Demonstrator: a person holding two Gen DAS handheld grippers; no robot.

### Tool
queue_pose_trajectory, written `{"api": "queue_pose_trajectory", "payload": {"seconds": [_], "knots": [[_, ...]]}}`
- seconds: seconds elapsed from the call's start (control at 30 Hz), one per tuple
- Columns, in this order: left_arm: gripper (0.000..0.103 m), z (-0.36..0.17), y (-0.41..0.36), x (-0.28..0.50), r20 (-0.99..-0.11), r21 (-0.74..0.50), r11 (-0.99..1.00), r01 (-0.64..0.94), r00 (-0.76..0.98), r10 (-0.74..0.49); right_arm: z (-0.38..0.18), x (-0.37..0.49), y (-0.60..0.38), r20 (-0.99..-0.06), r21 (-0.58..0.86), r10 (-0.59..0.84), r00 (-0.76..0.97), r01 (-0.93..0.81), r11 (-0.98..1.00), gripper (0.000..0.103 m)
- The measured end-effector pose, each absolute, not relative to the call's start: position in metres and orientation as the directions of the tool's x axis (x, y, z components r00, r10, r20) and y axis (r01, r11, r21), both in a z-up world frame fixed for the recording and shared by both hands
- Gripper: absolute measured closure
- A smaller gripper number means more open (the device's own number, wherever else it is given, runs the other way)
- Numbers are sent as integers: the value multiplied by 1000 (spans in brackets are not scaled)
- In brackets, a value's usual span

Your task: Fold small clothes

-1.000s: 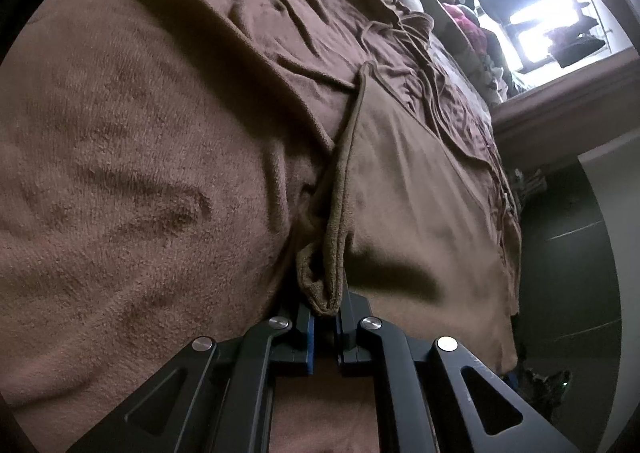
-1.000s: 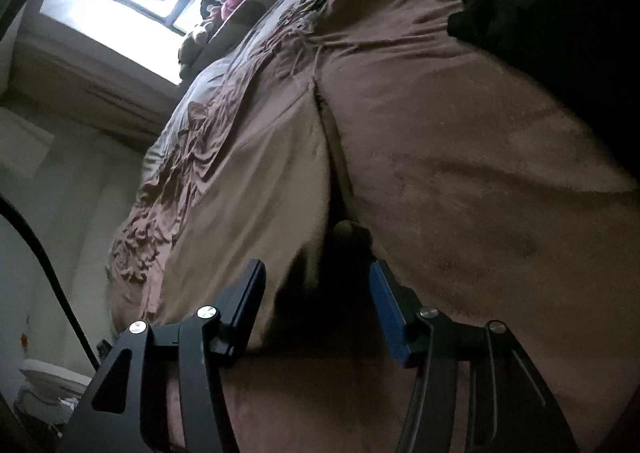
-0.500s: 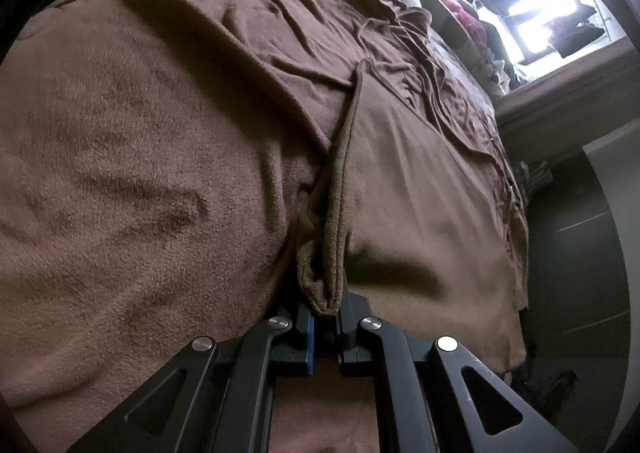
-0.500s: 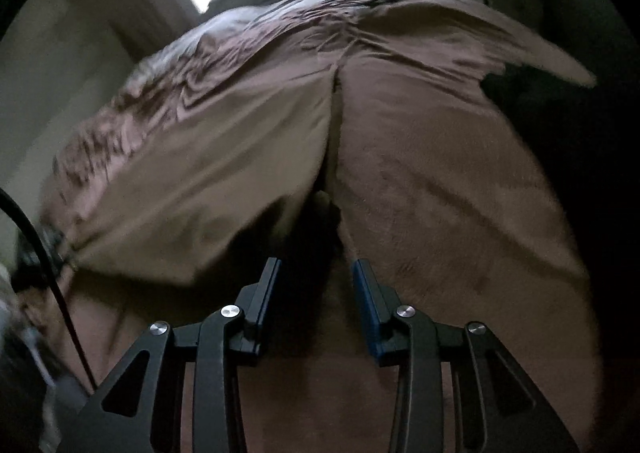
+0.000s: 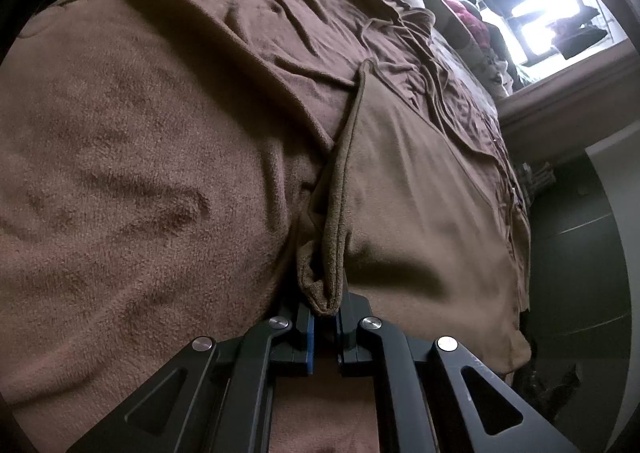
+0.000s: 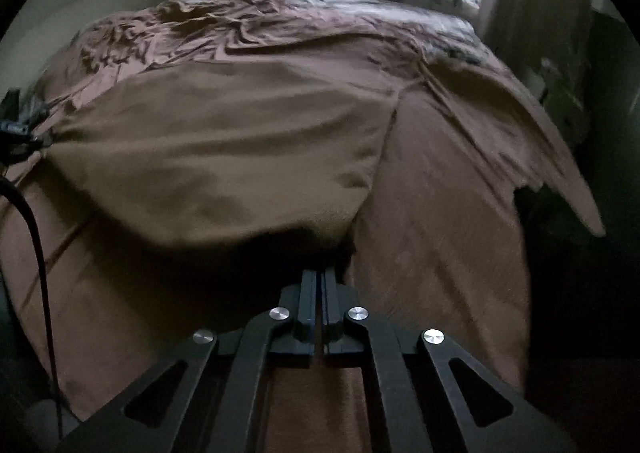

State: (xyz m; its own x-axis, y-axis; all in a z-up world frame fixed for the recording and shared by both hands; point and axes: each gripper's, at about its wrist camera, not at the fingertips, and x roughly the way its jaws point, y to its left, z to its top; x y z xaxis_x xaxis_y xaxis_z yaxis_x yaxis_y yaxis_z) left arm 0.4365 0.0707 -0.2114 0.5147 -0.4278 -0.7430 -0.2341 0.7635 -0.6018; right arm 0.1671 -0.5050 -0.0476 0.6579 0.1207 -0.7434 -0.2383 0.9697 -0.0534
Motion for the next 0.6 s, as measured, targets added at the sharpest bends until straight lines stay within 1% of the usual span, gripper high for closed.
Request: {"api": "queue_pose_trajectory", "payload": {"seconds": [0.2, 0.3, 0.37, 0.43, 0.5, 0.6], "knots": [[96, -211, 71, 436, -740, -606, 760, -234, 516, -431, -34, 159, -519, -726, -64, 112, 678, -229, 971, 103], [96, -212, 73, 436, -738, -609, 757, -234, 517, -434, -28, 153, -525, -717, -34, 133, 684, -225, 974, 103], [96, -211, 73, 436, -738, -610, 757, -235, 517, -434, -28, 150, -526, -728, -31, 130, 673, -222, 975, 103], [96, -212, 74, 436, -736, -613, 754, -235, 516, -438, -31, 153, -532, -761, 3, 131, 636, -197, 980, 103], [96, -213, 75, 435, -733, -621, 747, -237, 512, -447, -36, 153, -539, -781, 21, 96, 618, -128, 992, 103], [96, -215, 75, 436, -737, -625, 744, -238, 496, -460, -46, 150, -555, -778, 238, 238, 581, -79, 968, 102]]}}
